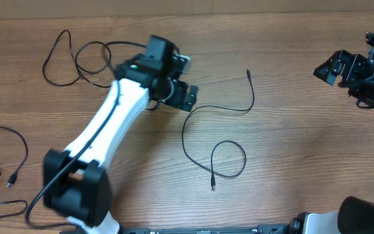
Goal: Untangle cables
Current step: 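Reach the left gripper to the remaining center cable and grasp it, then drag the center cable with the left gripper to the upper-left area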
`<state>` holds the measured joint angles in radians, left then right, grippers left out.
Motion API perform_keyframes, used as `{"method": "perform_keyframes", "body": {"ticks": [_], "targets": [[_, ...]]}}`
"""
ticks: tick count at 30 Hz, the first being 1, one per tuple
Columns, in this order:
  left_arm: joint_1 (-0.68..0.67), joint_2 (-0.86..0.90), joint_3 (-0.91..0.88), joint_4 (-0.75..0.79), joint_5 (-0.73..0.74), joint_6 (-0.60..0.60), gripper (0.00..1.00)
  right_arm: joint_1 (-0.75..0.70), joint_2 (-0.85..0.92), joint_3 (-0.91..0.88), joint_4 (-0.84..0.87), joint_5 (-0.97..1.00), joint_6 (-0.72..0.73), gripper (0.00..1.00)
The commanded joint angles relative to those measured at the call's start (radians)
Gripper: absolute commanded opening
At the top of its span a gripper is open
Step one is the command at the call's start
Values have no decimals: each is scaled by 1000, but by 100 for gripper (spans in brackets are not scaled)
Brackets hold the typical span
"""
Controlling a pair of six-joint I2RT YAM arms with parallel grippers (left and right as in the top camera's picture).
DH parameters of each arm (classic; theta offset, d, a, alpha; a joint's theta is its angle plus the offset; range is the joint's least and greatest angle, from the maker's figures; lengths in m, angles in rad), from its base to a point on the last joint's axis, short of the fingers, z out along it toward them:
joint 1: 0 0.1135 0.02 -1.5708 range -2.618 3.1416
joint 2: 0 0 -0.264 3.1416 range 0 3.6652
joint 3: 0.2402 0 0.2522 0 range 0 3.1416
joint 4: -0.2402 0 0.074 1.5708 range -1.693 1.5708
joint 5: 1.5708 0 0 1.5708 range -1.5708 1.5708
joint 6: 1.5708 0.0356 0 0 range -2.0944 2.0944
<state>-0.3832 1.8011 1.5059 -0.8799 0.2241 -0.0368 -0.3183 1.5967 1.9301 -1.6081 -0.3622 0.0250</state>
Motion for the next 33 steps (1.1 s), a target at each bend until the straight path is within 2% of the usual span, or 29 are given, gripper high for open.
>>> {"method": "perform_keyframes", "body": {"ticks": [1, 5, 13, 19, 27, 33], "targets": [[-40, 113, 10, 61, 4, 30, 100, 5, -1, 0, 6, 3, -8, 100], [-66, 200, 10, 127, 1, 62, 100, 5, -1, 0, 6, 3, -8, 100], [-84, 301, 10, 121, -19, 93, 99, 5, -1, 0, 6, 3, -8, 100], [-85, 304, 10, 129, -20, 94, 82, 5, -1, 0, 6, 3, -8, 100], [-90, 305, -6, 134, -104, 97, 87, 5, -1, 0, 6, 3, -8, 100], [-95, 305, -53, 186, -105, 75, 81, 5, -1, 0, 5, 2, -7, 100]]}}
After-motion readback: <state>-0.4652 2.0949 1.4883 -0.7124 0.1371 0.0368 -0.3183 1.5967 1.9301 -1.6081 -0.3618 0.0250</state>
